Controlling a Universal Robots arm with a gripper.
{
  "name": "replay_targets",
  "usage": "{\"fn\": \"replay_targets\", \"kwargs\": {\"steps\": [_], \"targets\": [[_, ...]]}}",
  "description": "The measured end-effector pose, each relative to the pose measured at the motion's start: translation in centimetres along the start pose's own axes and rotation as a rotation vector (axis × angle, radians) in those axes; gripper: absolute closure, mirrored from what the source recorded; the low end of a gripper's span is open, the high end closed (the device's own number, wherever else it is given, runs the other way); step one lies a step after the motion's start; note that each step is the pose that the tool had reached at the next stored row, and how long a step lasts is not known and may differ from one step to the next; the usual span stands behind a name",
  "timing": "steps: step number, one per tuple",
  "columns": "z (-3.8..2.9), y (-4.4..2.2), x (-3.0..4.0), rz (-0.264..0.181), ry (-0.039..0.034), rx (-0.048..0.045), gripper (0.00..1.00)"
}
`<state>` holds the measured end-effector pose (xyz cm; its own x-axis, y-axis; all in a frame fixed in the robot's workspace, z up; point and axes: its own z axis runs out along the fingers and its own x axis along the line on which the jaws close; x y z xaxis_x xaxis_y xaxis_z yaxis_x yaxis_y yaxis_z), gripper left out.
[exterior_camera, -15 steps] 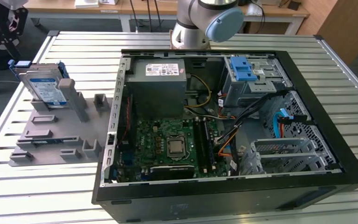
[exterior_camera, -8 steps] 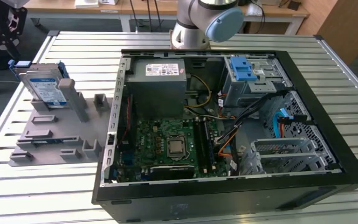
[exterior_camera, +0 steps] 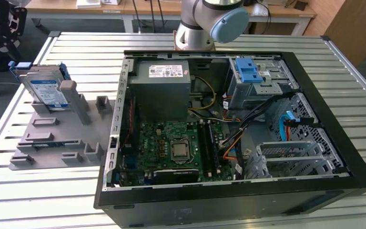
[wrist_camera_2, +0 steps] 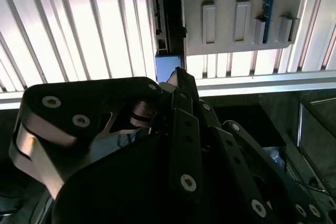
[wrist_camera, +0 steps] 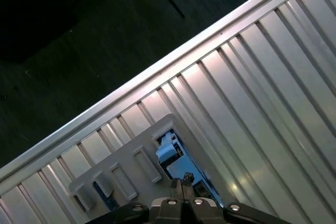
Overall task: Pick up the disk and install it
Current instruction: 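Pick up the disk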
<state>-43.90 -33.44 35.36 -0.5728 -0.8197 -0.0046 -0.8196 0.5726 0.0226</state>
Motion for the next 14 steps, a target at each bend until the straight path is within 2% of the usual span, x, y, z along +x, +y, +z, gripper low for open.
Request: {"fn": "replay_targets", "kwargs": {"steps": [5,14], "targets": [[0.03,-0.04,0.07,-0.017,-0.0042,0.0066,0.89],[0.08,-0.05,0.08,-0.144,-0.0034,0.0080,0.89]]}}
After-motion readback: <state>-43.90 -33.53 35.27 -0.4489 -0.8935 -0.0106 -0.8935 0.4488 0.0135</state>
